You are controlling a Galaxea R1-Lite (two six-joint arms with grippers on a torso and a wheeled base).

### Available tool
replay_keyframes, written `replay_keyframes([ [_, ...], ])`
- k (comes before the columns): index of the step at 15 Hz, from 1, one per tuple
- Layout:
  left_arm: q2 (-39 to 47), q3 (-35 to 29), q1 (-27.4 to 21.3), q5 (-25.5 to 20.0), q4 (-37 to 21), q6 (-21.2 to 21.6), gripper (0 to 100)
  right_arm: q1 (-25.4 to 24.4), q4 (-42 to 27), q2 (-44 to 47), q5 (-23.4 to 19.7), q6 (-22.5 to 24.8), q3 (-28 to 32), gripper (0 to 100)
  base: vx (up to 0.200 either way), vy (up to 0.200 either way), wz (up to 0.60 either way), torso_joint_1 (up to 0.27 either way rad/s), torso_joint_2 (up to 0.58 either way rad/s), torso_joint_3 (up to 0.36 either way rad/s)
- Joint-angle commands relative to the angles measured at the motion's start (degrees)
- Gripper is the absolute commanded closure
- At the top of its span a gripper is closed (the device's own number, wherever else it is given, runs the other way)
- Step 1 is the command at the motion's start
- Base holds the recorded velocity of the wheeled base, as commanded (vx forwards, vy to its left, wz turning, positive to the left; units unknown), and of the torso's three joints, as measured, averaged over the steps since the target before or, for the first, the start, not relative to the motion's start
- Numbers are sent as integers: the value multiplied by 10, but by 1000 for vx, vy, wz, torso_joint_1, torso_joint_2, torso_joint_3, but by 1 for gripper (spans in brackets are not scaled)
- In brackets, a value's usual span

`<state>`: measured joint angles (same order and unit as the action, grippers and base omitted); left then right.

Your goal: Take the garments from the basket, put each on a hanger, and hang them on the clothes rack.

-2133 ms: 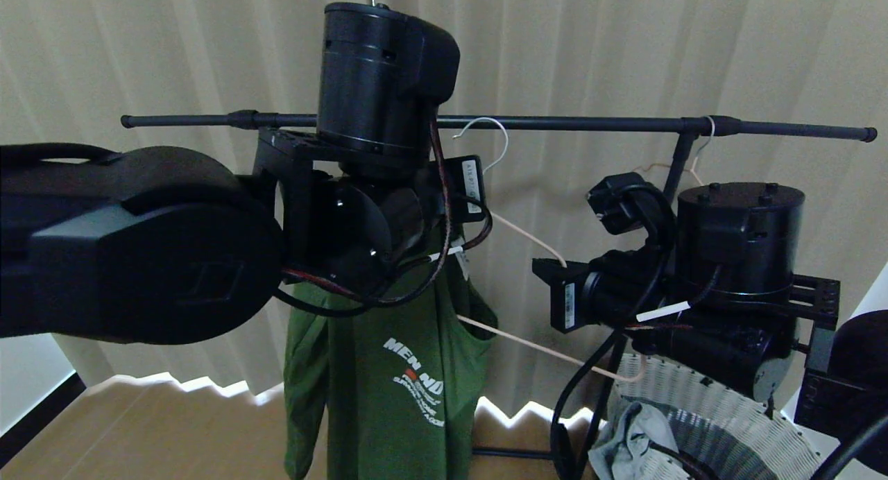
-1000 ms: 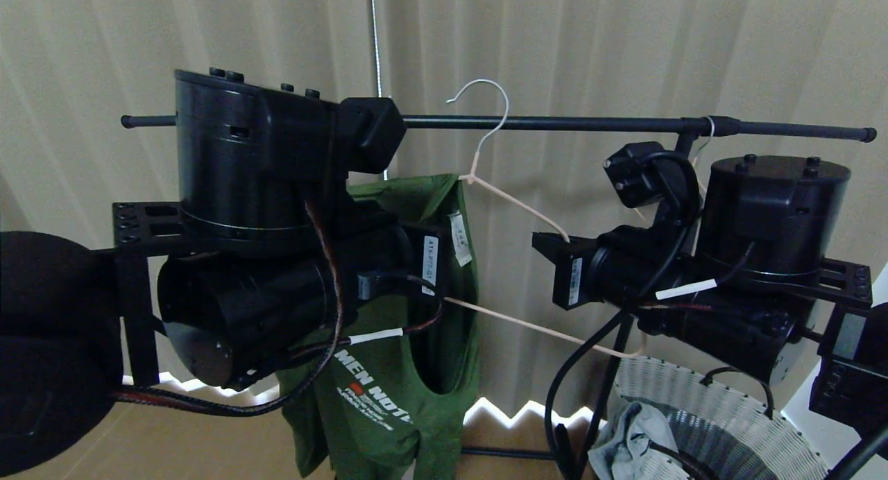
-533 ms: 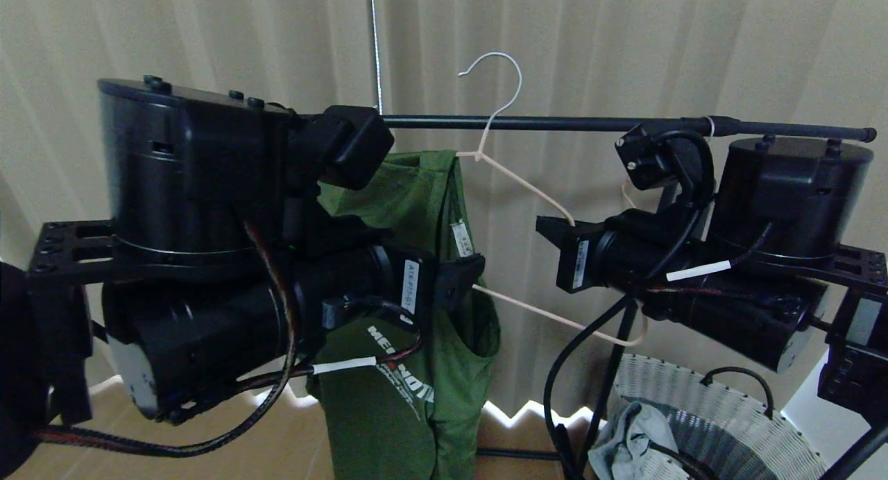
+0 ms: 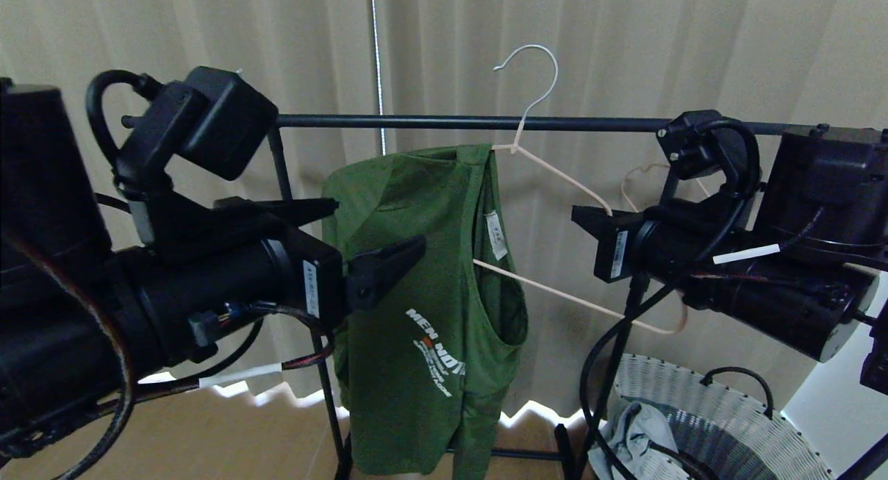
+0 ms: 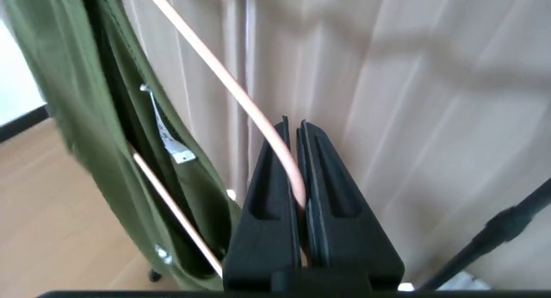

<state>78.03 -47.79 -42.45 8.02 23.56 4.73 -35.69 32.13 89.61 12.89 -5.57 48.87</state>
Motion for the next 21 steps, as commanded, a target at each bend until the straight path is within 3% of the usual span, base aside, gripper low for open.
replay_keyframes([
  [1,-16,22,49,-17,38,50,0,21,5,-22,-20,24,-19,100,0,0,0,0,0,0],
  [2,-17,23,66,-42,41,85,0,26,4,-27,-36,30,-20,100,0,0,0,0,0,0],
  [3,-20,23,97,-89,41,162,0,29,1,-31,-55,32,-20,100,0,0,0,0,0,0],
  [5,-14,19,107,-134,41,231,0,29,3,-29,-62,43,-22,100,0,0,0,0,0,0],
  [7,10,3,106,-154,42,286,0,28,5,-26,-74,52,-26,100,0,0,0,0,0,0],
  [8,12,2,106,-154,42,292,0,27,5,-26,-75,52,-26,100,0,0,0,0,0,0],
  [9,38,-19,105,-155,43,350,0,19,4,-25,-77,53,-26,100,0,0,0,0,0,0],
  [15,85,-47,107,-152,44,373,0,-39,6,-27,-77,52,-34,100,0,0,0,0,0,0],
  [21,91,-47,108,-151,44,373,0,-49,6,-30,-84,51,-38,100,0,0,0,0,0,0],
])
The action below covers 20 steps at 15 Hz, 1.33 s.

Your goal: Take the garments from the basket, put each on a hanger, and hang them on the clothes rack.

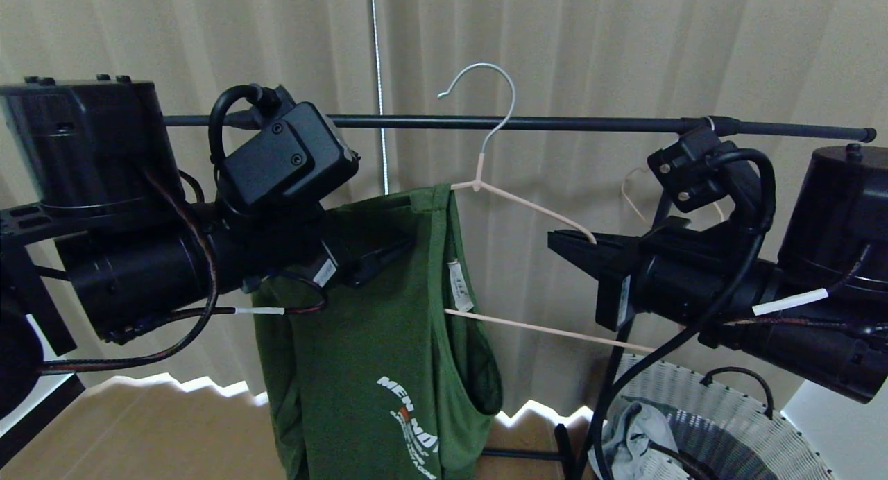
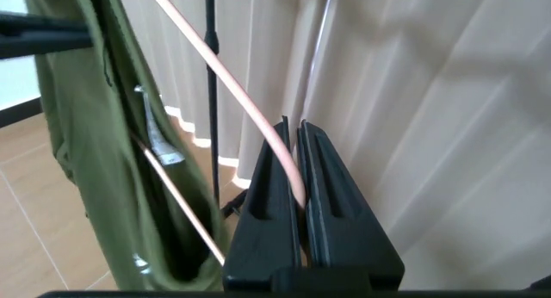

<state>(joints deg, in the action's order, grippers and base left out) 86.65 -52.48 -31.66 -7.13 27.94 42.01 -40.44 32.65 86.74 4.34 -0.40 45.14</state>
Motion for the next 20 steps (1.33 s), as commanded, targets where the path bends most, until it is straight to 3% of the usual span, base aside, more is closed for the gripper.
replay_keyframes([
  [1,5,0,0,0,0,1,0,-2,0,-3,-5,0,-1,100,0,0,0,0,0,0],
  [2,4,1,0,0,0,0,100,-3,0,-3,-5,0,-1,100,0,0,0,0,0,0],
  [12,4,18,0,0,4,0,100,-3,0,-3,-5,1,0,100,0,0,0,0,0,0],
  [15,7,35,1,1,53,-2,100,-3,0,-1,-5,1,3,100,0,0,0,0,0,0],
  [17,9,39,2,6,54,-1,100,-2,0,-1,-5,1,0,100,0,0,0,0,0,0],
  [18,8,41,2,10,54,-1,100,-2,0,-2,-5,1,0,0,0,0,0,0,0,0],
  [20,10,41,2,19,54,-2,100,-2,0,-3,-3,1,-1,0,0,0,0,0,0,0],
])
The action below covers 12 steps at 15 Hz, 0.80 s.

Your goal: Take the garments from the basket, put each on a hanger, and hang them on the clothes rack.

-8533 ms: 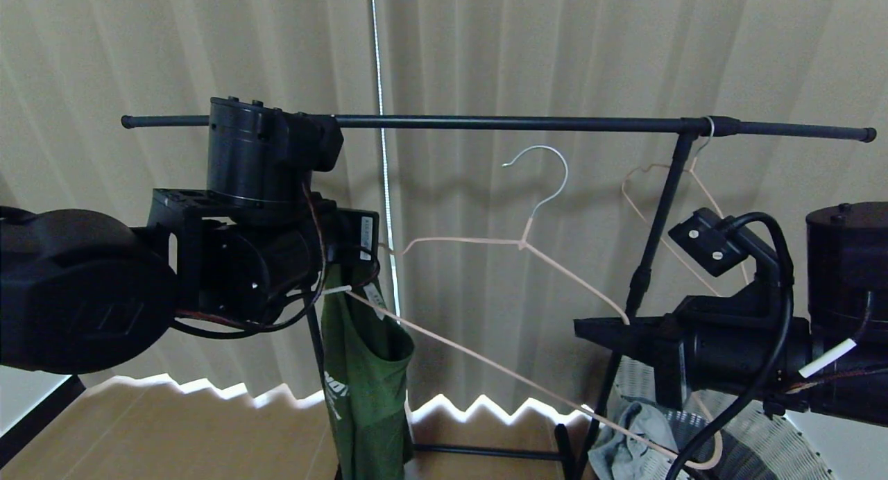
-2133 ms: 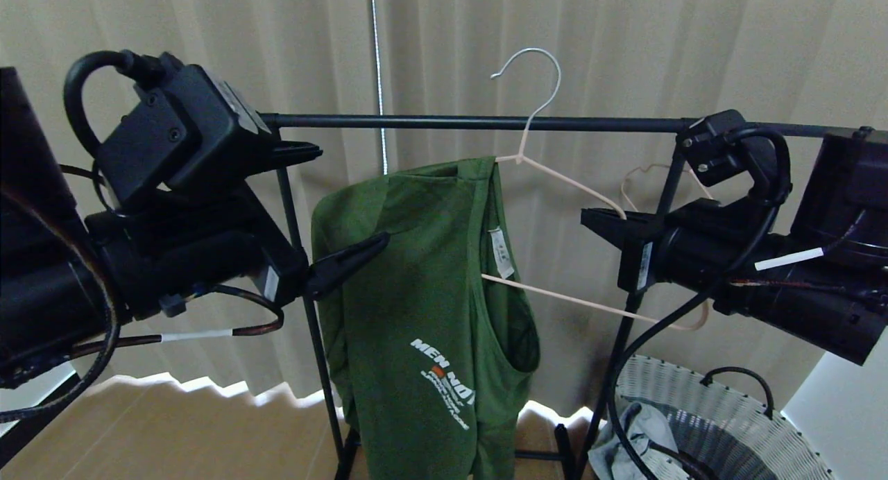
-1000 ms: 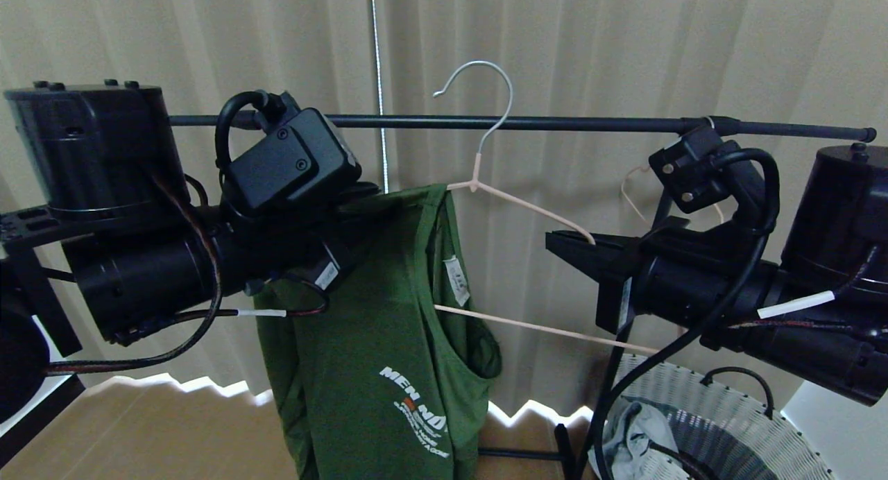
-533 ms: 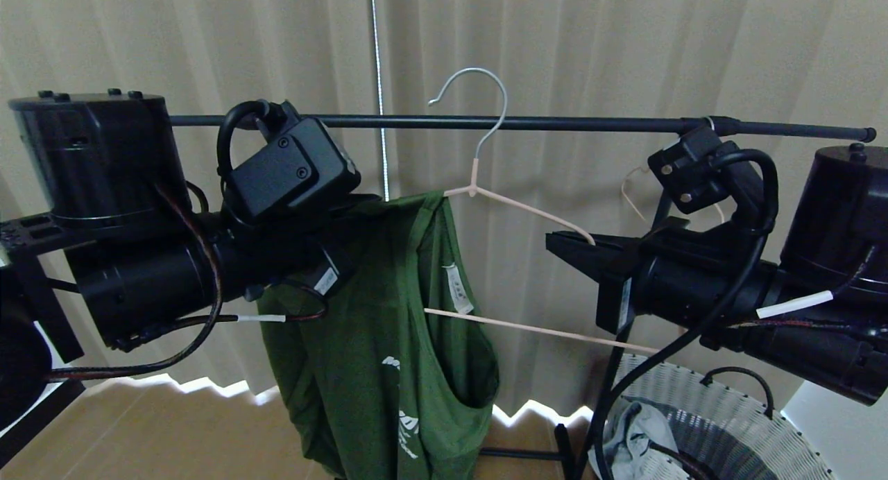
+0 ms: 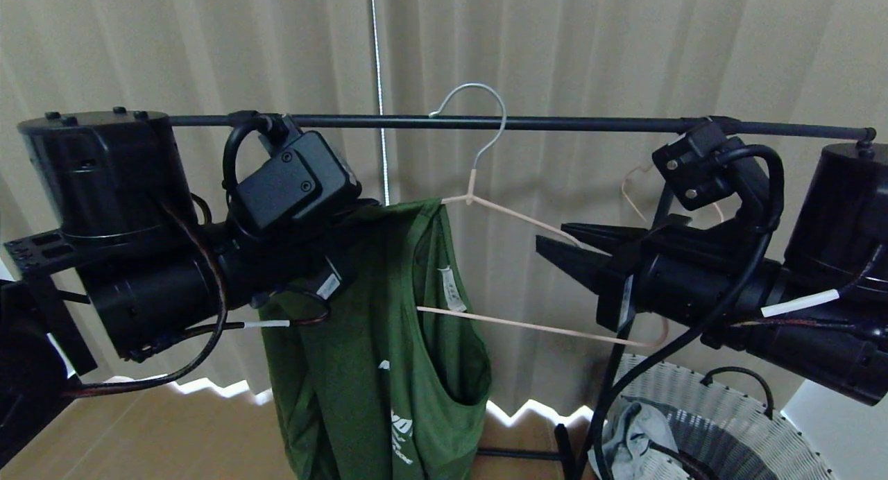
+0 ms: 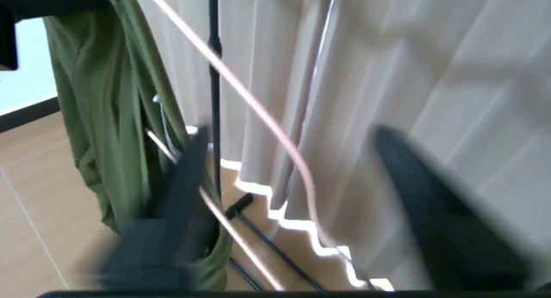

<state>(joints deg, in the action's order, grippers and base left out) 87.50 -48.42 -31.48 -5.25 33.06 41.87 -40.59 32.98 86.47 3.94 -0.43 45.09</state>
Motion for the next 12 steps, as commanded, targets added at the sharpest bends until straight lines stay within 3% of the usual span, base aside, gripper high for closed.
replay_keyframes([
  [1,1,1,0,13,2,0,100,1,-2,0,1,0,0,0,0,0,0,0,0,0],
  [5,-3,13,0,141,3,0,100,27,72,-7,0,8,-29,0,0,0,0,0,0,0],
  [10,-2,13,1,203,3,-2,100,33,86,-35,-2,23,-69,0,0,0,0,0,0,0],
  [12,-2,12,1,206,4,-7,100,33,87,-35,-3,23,-86,0,0,0,0,0,0,0],
])
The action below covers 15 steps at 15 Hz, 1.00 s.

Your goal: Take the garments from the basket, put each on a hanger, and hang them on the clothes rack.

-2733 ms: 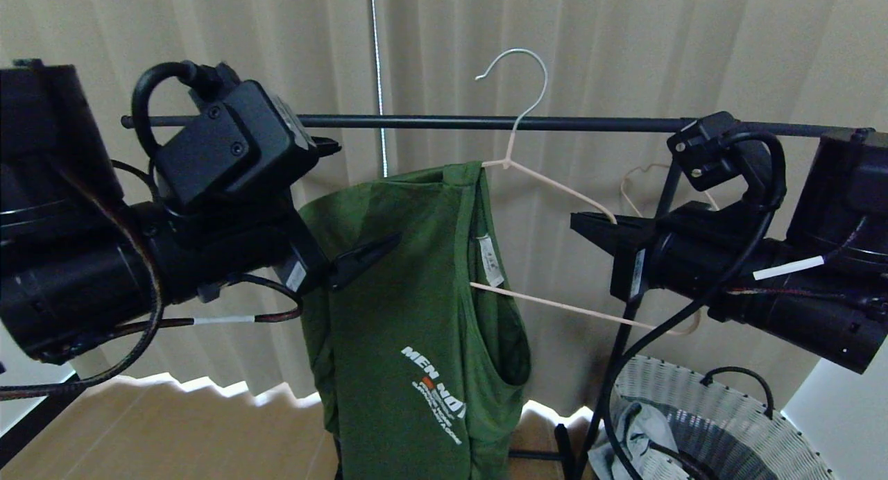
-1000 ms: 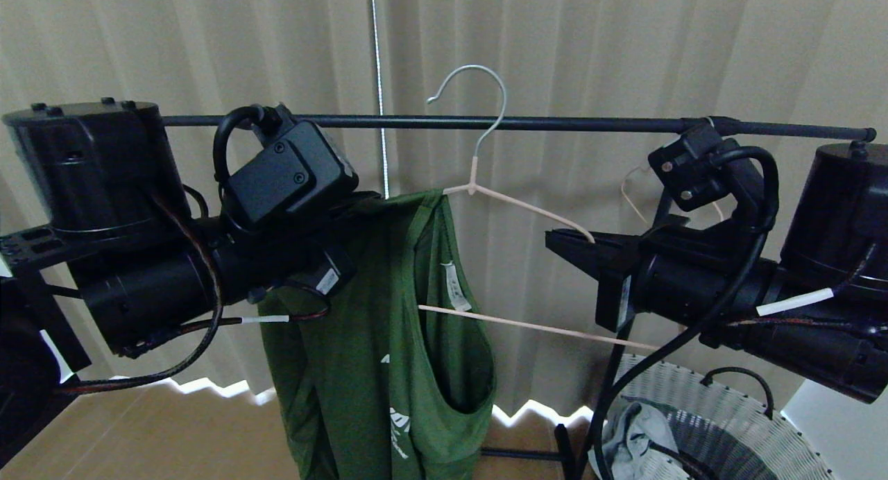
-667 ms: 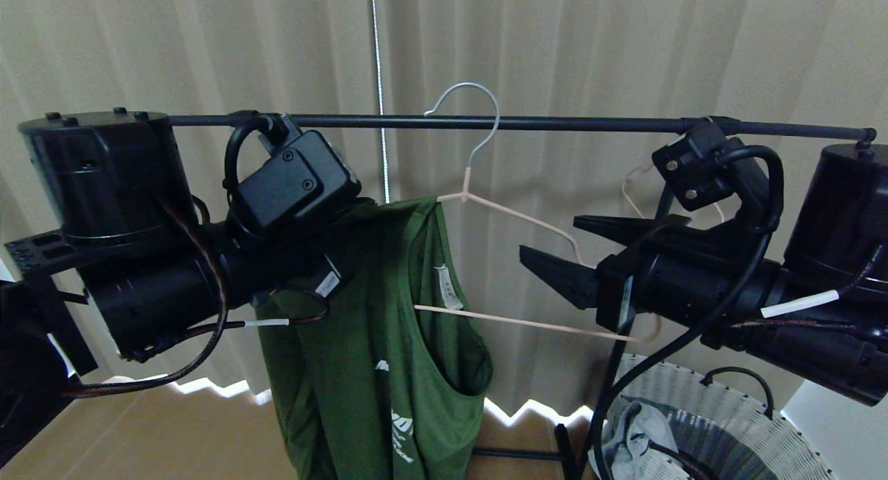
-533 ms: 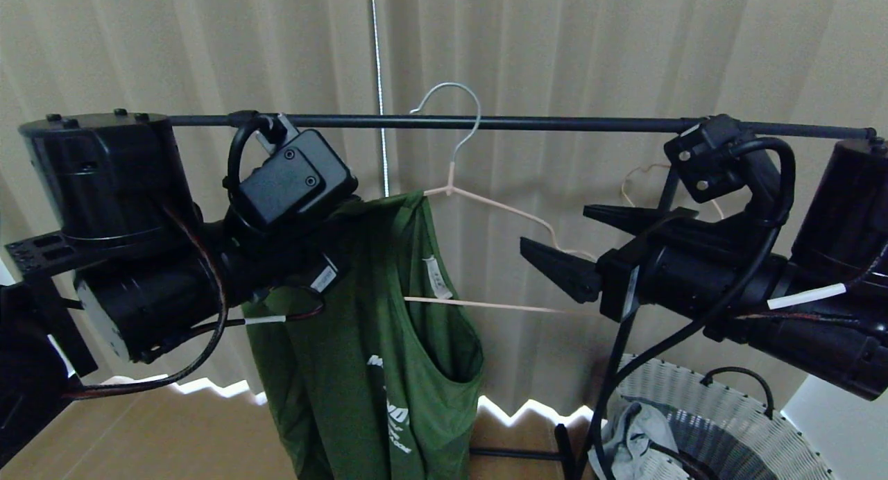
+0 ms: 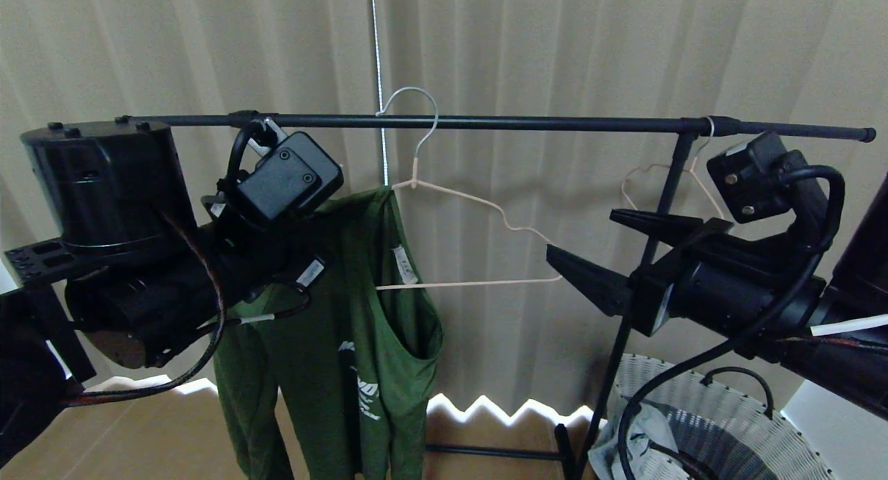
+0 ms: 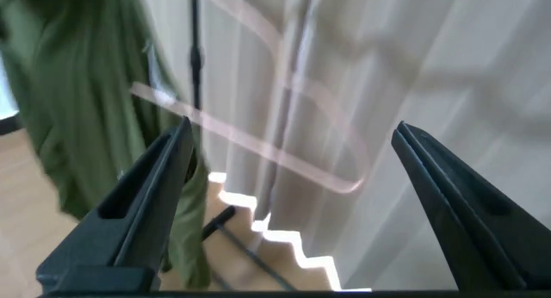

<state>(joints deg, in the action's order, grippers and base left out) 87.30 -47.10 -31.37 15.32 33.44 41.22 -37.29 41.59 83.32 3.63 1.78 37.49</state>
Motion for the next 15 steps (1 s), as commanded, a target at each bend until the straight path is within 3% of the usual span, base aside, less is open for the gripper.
replay_keyframes([
  [1,-1,-3,0,1,1,-3,100,0,1,-3,-11,0,-17,0,0,0,0,0,0,0],
  [5,3,-1,11,50,35,-21,100,-2,2,-18,-70,0,-38,0,0,0,0,0,0,0],
  [8,4,-2,11,62,38,-36,100,-17,1,-20,-102,-1,-70,0,0,0,0,0,0,0],
  [10,3,-4,10,83,38,-55,100,-40,1,-5,-101,-1,-87,0,0,0,0,0,0,0],
  [15,-22,-4,8,62,38,-118,100,-75,5,50,-92,-2,-80,0,0,0,0,0,0,0],
])
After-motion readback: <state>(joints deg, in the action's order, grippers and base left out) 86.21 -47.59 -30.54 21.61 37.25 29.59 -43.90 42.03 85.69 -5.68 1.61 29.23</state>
